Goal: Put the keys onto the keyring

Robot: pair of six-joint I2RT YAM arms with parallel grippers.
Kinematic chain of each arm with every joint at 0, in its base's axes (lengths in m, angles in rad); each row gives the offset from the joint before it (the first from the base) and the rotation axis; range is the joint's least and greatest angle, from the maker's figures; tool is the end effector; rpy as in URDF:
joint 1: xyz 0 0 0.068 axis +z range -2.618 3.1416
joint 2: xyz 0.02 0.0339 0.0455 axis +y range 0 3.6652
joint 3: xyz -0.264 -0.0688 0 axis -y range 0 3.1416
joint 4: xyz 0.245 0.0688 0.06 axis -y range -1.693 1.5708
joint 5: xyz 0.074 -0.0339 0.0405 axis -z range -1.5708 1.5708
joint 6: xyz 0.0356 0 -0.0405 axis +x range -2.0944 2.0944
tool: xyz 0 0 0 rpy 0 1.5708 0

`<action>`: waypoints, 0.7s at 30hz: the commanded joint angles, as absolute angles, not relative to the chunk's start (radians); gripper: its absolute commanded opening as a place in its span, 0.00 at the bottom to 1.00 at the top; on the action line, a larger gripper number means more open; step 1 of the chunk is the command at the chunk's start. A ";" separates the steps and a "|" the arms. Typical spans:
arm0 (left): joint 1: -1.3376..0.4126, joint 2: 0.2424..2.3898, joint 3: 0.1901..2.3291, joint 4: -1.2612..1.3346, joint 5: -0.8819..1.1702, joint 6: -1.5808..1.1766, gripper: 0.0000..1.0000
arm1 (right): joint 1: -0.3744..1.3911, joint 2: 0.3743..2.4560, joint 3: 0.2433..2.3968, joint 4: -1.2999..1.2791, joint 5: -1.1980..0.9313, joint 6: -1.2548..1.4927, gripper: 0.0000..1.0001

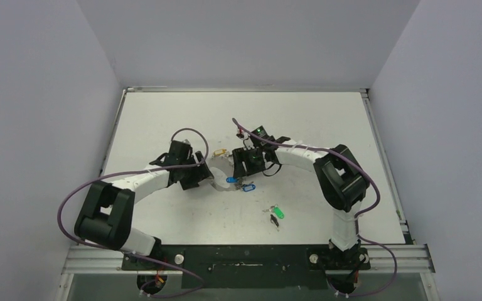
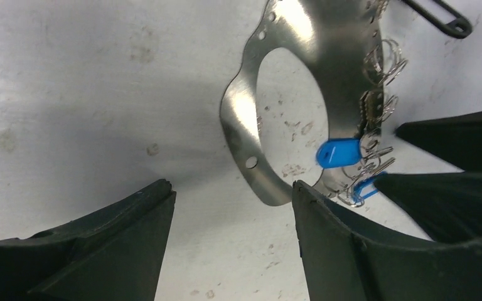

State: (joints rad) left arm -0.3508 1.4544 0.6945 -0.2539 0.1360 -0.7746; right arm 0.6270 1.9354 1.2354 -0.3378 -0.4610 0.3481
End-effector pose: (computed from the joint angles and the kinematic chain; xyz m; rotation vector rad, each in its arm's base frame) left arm 0.2482 -0.0960 0.1577 -0.5137 2.6365 -0.5643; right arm 0.3097 0.2440 0.1570 -0.5545 2.6883 0.9183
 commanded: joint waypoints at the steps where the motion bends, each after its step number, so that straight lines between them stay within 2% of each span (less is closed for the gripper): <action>1: -0.349 1.548 0.688 -0.161 0.127 -0.774 0.65 | 0.676 2.014 1.226 -0.400 -0.440 0.359 0.57; 7: -0.355 1.667 0.755 -0.122 0.163 -0.775 0.55 | 0.692 1.990 1.179 -0.379 -0.427 0.381 0.46; 9: -0.362 1.694 0.776 -0.116 0.169 -0.774 0.52 | 0.698 1.986 1.165 -0.374 -0.438 0.381 0.46; 14: -0.378 1.683 0.793 -0.162 0.091 -0.755 0.52 | 0.677 1.931 1.136 -0.382 -0.382 0.364 0.53; 21: -0.431 1.548 0.780 -0.245 -0.072 -0.694 0.52 | 0.569 1.865 1.109 -0.358 -0.382 0.346 0.65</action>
